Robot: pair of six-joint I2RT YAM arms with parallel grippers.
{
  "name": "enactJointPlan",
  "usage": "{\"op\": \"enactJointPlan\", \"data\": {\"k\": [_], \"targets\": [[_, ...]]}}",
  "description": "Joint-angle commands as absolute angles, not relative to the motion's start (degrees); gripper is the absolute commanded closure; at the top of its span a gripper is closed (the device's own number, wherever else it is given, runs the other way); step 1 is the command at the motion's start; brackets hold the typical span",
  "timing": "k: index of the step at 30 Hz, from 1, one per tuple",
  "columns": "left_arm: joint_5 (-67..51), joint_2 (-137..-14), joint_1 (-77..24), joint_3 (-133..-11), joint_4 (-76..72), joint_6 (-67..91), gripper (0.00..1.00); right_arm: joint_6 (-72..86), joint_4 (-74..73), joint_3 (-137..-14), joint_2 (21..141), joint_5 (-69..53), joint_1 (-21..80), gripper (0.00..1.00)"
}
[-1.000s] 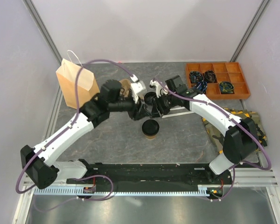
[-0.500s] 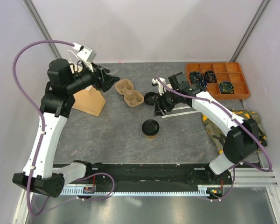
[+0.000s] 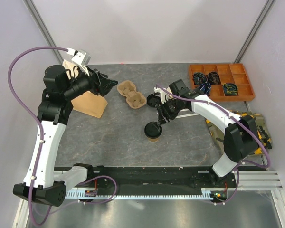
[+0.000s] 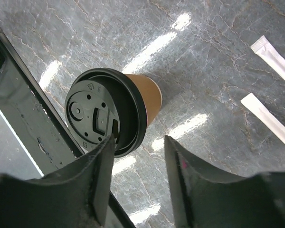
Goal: Pack the takeout coffee
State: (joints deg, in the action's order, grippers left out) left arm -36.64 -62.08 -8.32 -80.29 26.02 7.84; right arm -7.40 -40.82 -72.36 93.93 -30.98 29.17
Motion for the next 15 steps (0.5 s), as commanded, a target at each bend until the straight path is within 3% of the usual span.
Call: {"op": "enactJointPlan", "data": {"k": [1,15], "targets": [[-38.67,-62.4,-7.82,-80.16,23.56,10.63,0.28,-6.86,-38.5,-72.69,94.31,-31.99,29.71,0.48],[-39.2,-62.75,-7.73,-79.1,22.5,11.25,0.28,-7.38,-38.67,-73.65,94.39,-27.78,33.04,0.64]]}}
